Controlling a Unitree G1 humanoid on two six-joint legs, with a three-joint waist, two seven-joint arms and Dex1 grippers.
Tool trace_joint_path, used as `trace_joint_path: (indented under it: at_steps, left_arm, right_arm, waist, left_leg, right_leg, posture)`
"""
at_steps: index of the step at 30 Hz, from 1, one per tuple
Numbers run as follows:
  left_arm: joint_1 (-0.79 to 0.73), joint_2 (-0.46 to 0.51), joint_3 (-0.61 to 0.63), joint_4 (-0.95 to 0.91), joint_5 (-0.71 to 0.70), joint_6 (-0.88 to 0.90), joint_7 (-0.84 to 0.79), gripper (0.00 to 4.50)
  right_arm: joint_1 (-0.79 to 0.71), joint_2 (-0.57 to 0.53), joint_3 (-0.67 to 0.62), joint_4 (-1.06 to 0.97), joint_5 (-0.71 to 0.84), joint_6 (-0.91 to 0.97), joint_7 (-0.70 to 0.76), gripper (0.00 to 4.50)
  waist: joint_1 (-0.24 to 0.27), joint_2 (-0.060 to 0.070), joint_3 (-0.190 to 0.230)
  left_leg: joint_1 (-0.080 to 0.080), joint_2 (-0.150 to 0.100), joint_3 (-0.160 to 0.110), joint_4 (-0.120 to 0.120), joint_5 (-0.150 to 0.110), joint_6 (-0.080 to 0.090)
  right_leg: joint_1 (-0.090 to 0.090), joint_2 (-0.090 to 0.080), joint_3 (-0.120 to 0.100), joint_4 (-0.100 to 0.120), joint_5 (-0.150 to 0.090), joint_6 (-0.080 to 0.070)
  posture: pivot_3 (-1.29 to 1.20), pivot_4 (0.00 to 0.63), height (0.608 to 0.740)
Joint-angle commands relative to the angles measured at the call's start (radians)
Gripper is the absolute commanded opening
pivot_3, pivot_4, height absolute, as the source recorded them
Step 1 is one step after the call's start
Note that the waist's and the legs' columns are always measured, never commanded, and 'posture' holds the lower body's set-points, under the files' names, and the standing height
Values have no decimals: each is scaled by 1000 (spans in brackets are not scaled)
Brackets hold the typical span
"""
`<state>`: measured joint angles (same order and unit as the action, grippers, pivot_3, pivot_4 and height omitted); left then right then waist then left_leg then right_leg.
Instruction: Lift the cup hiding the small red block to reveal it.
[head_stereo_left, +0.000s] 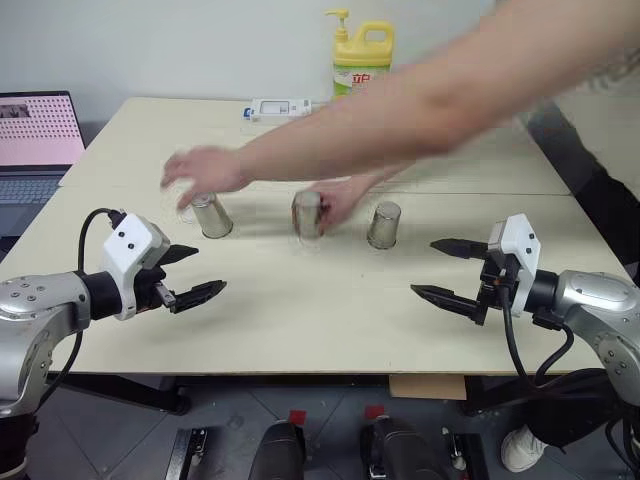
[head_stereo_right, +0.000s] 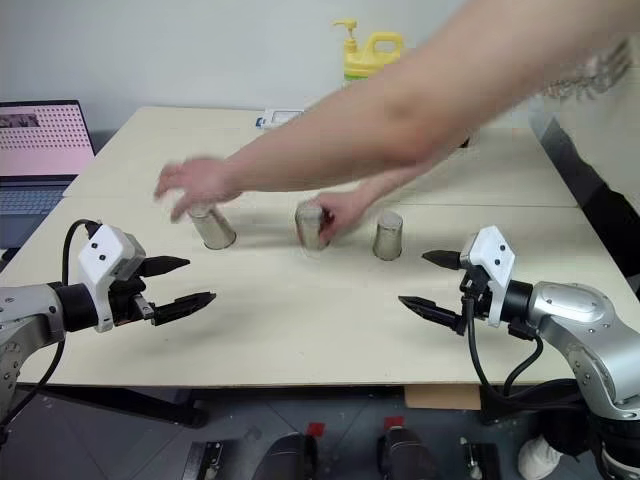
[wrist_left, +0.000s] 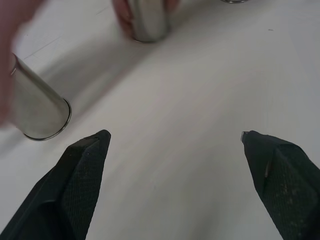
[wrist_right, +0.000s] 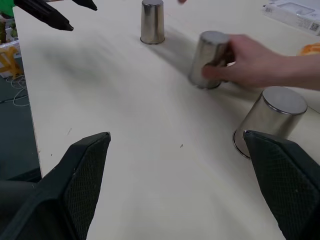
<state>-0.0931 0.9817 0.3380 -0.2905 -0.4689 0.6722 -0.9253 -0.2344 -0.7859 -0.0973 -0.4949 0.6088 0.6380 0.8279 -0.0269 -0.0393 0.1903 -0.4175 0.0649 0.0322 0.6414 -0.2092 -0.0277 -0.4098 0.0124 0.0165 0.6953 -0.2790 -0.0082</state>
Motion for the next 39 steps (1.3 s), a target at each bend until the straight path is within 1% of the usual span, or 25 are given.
trace_joint_path:
  at_steps: [1, 11, 16, 20, 24, 26, 33, 36, 39]
  left_arm:
    - [-17, 17, 6, -20, -1, -3, 3, 4467]
    - [-30, 3, 2, -5, -2, -3, 17, 4467]
    - [-83, -33, 6, 92, 10, -7, 76, 4467]
    - [-175, -55, -30, 242, 75, -57, 139, 4467]
    - [-303, -104, -83, 394, 144, -124, 210, 4467]
    - [-356, -127, -103, 458, 162, -146, 218, 4467]
    - [-601, -220, -197, 808, 254, -276, 220, 4467]
    - [-690, -246, -224, 953, 297, -342, 238, 4467]
    - [-751, -262, -235, 1060, 327, -396, 249, 4467]
  right_arm:
    - [-4, -2, -11, -22, -2, -20, 4, 4500]
    - [-19, 3, -4, -38, 20, 4, 2, 4500]
    - [-75, 45, 33, -57, 80, 60, -12, 4500]
    - [-167, 105, 110, -35, 76, 76, -15, 4500]
    - [-234, 146, 158, -18, 64, 77, -10, 4500]
    - [-250, 154, 174, -15, 61, 77, -6, 4500]
    - [-284, 171, 217, -28, 51, 80, 5, 4500]
    - [-283, 172, 220, -36, 52, 84, -2, 4500]
    - [-281, 173, 221, -44, 53, 88, -7, 4500]
  waist:
    - [0, 0, 0]
    - [0, 0, 0]
    - [-2, 0, 0]
    - [-2, 0, 0]
    - [2, 0, 0]
    - [4, 0, 0]
    - [11, -1, -1]
    - [11, -1, -1]
    - [9, -1, -1]
  left_leg:
    - [0, 0, 0, 0, 0, 0]
    - [0, 0, 0, 0, 0, 0]
    - [1, 0, 0, 0, 0, 0]
    - [1, 0, 0, 0, 0, 0]
    - [0, 0, 0, 1, 0, 0]
    - [-1, -1, 0, 1, 0, 0]
    - [-4, -2, 1, 3, 0, 0]
    - [-4, -3, 1, 3, 0, 0]
    - [-4, -2, 1, 3, 0, 0]
  right_leg:
    - [0, 0, 0, 0, 0, 0]
    - [0, 0, 0, 0, 0, 0]
    - [0, 0, 0, 0, 0, 0]
    - [0, 1, -1, 1, 0, 0]
    - [0, 2, 0, 1, 0, 0]
    - [0, 2, -1, 1, 0, 0]
    - [-1, 2, -2, 1, 1, 1]
    - [-1, 3, -3, 1, 1, 1]
    - [-1, 3, -3, 1, 1, 1]
  posture:
    - [0, 150, 740]
    - [0, 150, 740]
    - [0, 150, 740]
    - [0, 150, 740]
    - [0, 150, 740]
    - [0, 150, 740]
    - [0, 150, 740]
    - [0, 150, 740]
    - [0, 150, 740]
